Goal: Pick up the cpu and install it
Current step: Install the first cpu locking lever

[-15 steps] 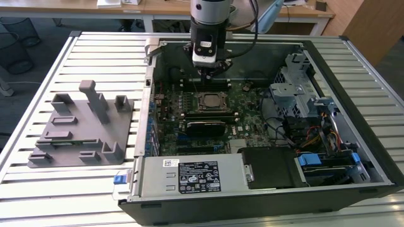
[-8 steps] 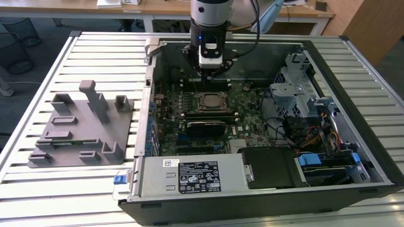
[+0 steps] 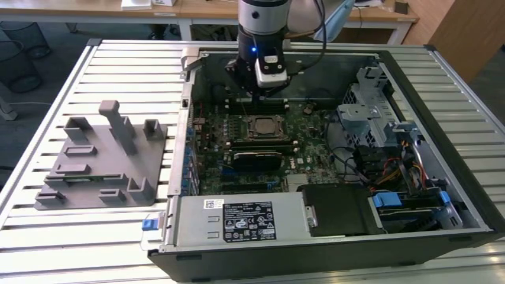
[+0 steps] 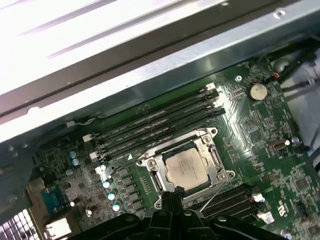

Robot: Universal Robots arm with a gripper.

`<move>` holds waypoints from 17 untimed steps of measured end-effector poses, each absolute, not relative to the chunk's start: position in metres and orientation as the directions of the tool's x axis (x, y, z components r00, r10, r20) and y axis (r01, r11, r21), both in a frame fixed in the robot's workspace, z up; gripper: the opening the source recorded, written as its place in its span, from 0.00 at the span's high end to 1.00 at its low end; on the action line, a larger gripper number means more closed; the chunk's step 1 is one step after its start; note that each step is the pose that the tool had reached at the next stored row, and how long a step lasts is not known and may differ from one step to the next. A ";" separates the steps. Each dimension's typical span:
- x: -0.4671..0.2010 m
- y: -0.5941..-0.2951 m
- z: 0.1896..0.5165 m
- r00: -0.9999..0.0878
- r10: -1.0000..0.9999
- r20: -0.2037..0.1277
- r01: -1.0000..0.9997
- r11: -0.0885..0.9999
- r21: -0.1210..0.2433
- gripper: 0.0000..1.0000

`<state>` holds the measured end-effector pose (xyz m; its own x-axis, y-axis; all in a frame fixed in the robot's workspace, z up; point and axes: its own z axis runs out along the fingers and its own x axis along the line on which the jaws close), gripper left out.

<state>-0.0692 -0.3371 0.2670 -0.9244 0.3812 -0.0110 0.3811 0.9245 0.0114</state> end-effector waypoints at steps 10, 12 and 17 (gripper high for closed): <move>-0.069 -0.337 0.265 -0.978 0.208 -0.011 0.208 0.978 0.012 0.89; -0.069 -0.337 0.264 -0.985 0.173 -0.011 0.173 0.985 0.012 0.89; -0.074 -0.337 0.262 -0.993 0.116 -0.011 0.116 0.993 0.011 0.89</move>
